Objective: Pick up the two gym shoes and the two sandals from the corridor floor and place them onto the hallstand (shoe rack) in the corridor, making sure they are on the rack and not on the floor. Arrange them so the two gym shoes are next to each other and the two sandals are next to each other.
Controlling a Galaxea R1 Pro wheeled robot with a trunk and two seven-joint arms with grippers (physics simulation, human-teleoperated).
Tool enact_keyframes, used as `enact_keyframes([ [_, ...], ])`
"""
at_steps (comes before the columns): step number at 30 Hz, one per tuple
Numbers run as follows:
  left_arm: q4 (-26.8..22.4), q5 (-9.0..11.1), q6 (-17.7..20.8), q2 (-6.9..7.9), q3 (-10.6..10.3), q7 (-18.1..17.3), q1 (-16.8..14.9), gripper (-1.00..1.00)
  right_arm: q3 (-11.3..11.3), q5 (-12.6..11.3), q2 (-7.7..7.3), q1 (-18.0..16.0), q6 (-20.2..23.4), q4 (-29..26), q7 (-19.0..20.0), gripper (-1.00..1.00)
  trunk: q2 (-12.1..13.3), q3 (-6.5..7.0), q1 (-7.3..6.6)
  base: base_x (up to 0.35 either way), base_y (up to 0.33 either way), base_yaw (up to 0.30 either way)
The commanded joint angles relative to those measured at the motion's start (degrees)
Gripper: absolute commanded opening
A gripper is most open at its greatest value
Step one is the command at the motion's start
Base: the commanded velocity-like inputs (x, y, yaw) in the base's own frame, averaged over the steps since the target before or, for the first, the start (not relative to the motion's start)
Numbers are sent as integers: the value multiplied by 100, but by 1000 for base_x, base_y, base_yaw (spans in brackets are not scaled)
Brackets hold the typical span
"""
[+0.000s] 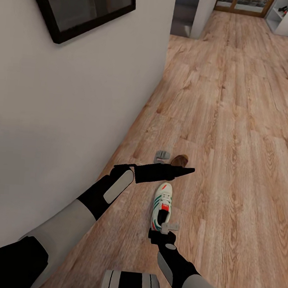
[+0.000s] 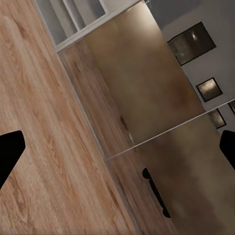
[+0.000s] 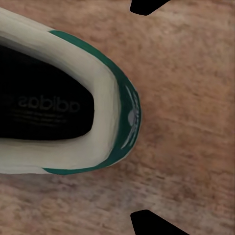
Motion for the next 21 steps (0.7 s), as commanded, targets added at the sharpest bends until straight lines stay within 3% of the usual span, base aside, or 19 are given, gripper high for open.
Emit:
enact_keyframes([
  [1, 0, 49, 46, 0, -3, 2, -1, 100, 39, -58, 0, -4, -17, 4, -40, 100, -1, -4, -1, 0, 0, 0],
  [14, 4, 49, 39, 0, 3, 1, 2, 100, 39, -58, 0, -4, -17, -2, -32, 100, -1, -6, -1, 5, 0, 0],
  [21, 12, 44, 38, 0, 3, 1, 2, 100, 37, -59, -59, -4, -4, -11, -25, 100, -1, -6, -1, 149, 0, 0],
])
